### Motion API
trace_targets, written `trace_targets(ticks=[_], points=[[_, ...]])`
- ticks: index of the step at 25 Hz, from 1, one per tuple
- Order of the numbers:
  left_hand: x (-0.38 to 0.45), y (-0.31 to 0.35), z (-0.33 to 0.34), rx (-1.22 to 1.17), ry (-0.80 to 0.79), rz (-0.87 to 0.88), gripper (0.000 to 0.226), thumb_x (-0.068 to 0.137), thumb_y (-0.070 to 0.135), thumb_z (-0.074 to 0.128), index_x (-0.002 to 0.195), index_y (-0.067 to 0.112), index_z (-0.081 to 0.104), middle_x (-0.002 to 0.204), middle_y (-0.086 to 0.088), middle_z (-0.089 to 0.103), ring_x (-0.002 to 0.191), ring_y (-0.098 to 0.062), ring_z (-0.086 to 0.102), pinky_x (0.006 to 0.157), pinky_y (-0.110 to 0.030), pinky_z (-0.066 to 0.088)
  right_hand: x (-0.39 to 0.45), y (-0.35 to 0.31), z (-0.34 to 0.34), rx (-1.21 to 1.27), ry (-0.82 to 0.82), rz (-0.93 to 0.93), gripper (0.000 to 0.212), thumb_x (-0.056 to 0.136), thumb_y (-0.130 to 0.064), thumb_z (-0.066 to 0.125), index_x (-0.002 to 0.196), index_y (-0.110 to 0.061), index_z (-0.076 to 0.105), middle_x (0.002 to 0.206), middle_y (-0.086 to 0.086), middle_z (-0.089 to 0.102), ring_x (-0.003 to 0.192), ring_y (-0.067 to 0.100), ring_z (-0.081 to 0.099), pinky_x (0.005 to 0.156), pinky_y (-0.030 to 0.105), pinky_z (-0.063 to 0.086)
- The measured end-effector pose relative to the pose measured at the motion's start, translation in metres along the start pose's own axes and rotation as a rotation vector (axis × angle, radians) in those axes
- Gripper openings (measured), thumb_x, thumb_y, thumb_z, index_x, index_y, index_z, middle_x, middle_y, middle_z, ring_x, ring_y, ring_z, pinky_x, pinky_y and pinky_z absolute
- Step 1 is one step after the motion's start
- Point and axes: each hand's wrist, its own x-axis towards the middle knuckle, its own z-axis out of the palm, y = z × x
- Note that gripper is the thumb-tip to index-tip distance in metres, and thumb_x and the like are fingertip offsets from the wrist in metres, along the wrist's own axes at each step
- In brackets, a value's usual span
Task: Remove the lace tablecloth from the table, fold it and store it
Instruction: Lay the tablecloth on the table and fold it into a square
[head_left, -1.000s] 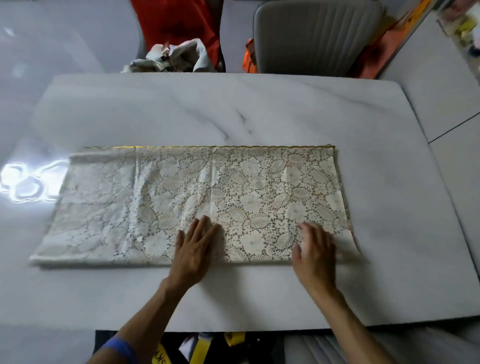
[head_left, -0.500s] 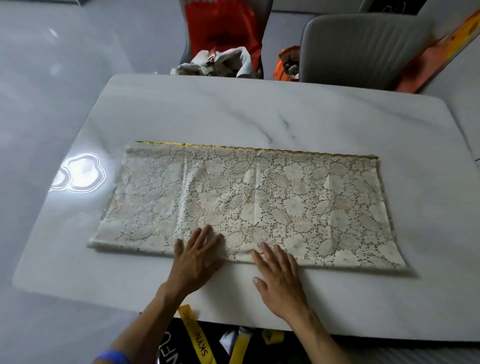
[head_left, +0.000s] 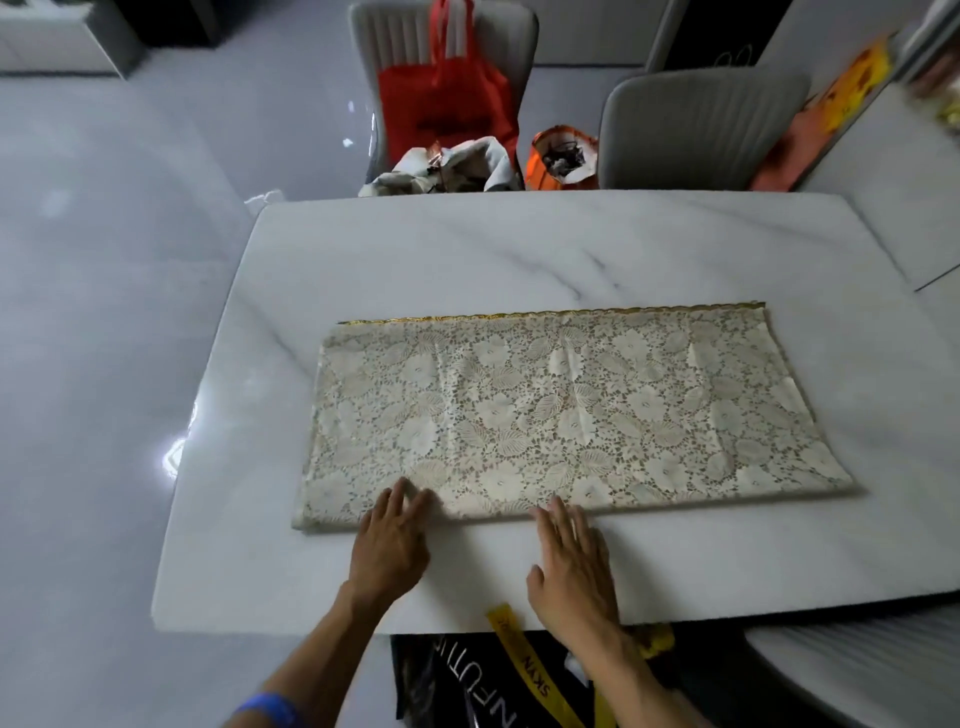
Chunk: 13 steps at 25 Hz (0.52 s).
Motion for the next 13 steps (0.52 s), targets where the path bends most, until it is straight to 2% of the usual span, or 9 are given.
trace_targets(ticks=[2,4,8,13], points=[[-0.016,-0.014,-0.010,-0.043,0.000,-0.102,0.063,0.093,0.028,0.049,0.151,0.026,0.024,0.163,-0.006,0.011,0.148,-0.024,0.016,0.116,-0.048,0.021,-0.020,-0.028,0.003,0.046,-0.041,-0.032,0.070,0.094,-0.030,0.039,0.155,-0.024,0.004,0.164,0.001,-0.010,0.151,0.021,-0.008,0.122,0.040,0.001],[-0.030,-0.023,-0.017,-0.102,0.013,-0.123,0.065,0.095,0.032,0.049,0.153,0.025,0.020,0.164,-0.005,0.008,0.149,-0.025,0.017,0.117,-0.049,0.021,-0.032,-0.048,0.005,0.084,-0.077,-0.073,0.066,0.096,-0.028,0.039,0.155,-0.024,0.009,0.165,0.001,-0.007,0.151,0.021,-0.004,0.122,0.038,0.005],[-0.065,-0.047,-0.031,-0.199,0.121,-0.054,0.066,0.094,0.032,0.053,0.153,0.024,0.024,0.162,-0.005,0.021,0.145,-0.025,0.029,0.112,-0.042,0.034,-0.048,-0.087,0.007,0.152,-0.061,-0.122,0.062,0.096,-0.024,0.040,0.153,-0.026,0.015,0.165,-0.002,-0.006,0.151,0.020,-0.001,0.122,0.037,0.011],[-0.075,-0.084,-0.069,-0.254,0.174,0.072,0.065,0.095,0.030,0.054,0.153,0.022,0.025,0.160,-0.006,0.026,0.147,-0.023,0.026,0.116,-0.039,0.030,-0.063,-0.145,0.005,0.252,-0.015,-0.053,0.063,0.095,-0.024,0.043,0.152,-0.028,0.016,0.165,-0.005,-0.005,0.151,0.019,0.003,0.119,0.038,0.020]])
